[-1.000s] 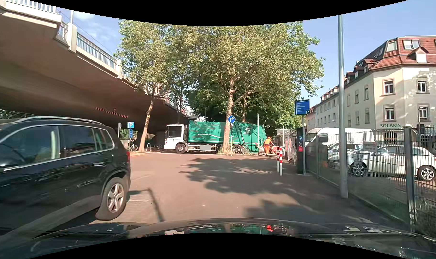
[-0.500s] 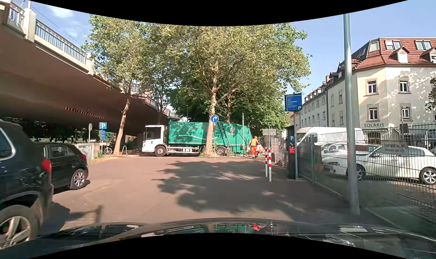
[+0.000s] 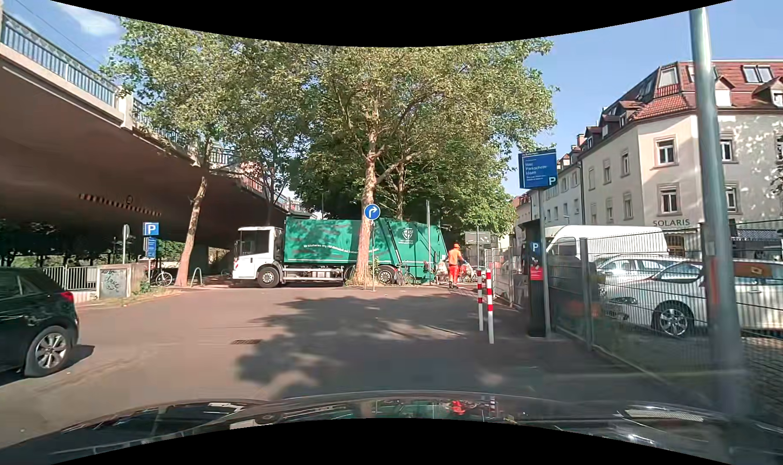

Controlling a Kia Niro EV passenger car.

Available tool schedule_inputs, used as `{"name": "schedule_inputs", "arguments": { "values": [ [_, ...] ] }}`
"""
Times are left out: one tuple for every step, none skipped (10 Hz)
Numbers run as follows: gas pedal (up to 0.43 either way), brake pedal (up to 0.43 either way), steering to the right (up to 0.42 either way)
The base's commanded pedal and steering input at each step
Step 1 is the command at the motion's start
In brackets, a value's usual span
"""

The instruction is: Follow the waypoints while adhering to traffic rules and regulations

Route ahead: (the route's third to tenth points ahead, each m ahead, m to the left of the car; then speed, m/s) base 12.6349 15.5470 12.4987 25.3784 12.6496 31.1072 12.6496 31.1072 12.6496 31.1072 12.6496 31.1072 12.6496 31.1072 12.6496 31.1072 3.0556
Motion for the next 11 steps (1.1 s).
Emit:
{"name": "schedule_inputs", "arguments": {
  "values": [
    [0.028,0.0,-0.057],
    [0.02,0.0,-0.081],
    [0.008,0.0,-0.102],
    [0.008,0.0,-0.118],
    [0.008,0.0,-0.132],
    [0.008,0.0,-0.144],
    [0.008,0.0,-0.158],
    [0.008,0.0,-0.171],
    [0.008,0.0,-0.189],
    [0.008,0.0,-0.208],
    [0.008,0.0,-0.223]
  ]
}}
